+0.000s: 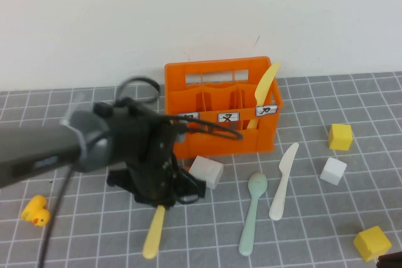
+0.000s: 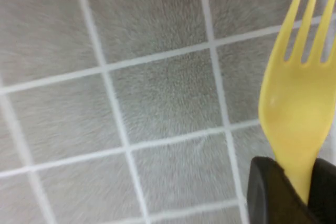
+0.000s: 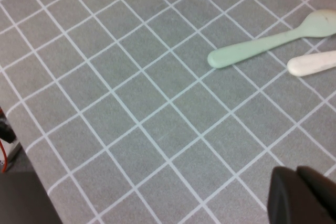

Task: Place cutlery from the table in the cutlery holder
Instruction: Pick up the fork, then place the fork on the box

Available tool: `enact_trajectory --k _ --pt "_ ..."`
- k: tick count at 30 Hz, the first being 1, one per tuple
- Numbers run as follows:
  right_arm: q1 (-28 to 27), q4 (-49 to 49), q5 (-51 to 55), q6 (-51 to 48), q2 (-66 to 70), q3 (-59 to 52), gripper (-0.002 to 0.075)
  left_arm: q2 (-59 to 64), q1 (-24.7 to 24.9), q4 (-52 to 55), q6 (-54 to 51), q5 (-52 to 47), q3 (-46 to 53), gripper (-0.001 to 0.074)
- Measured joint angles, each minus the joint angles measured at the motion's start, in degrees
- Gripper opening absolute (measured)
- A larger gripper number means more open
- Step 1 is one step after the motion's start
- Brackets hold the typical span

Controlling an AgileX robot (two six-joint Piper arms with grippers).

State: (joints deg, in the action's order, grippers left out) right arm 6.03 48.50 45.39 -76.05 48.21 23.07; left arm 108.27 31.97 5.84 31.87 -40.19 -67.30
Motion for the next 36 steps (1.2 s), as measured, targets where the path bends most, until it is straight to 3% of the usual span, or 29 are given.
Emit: enact_trajectory --k 7,11,16,22,28,36 --pt "0.00 1.26 0.00 -0.89 0.00 0.00 -0.0003 -11.88 0.00 -0.61 -3.69 -5.33 0.00 0.0099" --pt "0.00 1.48 0.00 -1.03 0.00 0.00 -0.0003 -20.87 0.00 -1.69 -5.73 -1.97 0.00 0.0099" --pt "0.00 1.51 0.00 -1.12 0.00 0.00 -0.0003 -27.01 0.00 0.99 -6.17 18.90 0.11 0.0099" --pt "0.00 1.51 0.00 -1.25 0.00 0.00 -0.0003 -23.33 0.00 5.63 -6.27 44.24 0.33 0.0099" --pt "0.00 1.61 0.00 -1.25 0.00 0.00 -0.0003 -16.00 0.00 6.19 -6.41 59.26 0.44 0.0099" --pt "0.00 1.15 0.38 -1.37 0.00 0.00 -0.0003 -5.13 0.00 2.85 -15.34 75.67 0.44 0.0099"
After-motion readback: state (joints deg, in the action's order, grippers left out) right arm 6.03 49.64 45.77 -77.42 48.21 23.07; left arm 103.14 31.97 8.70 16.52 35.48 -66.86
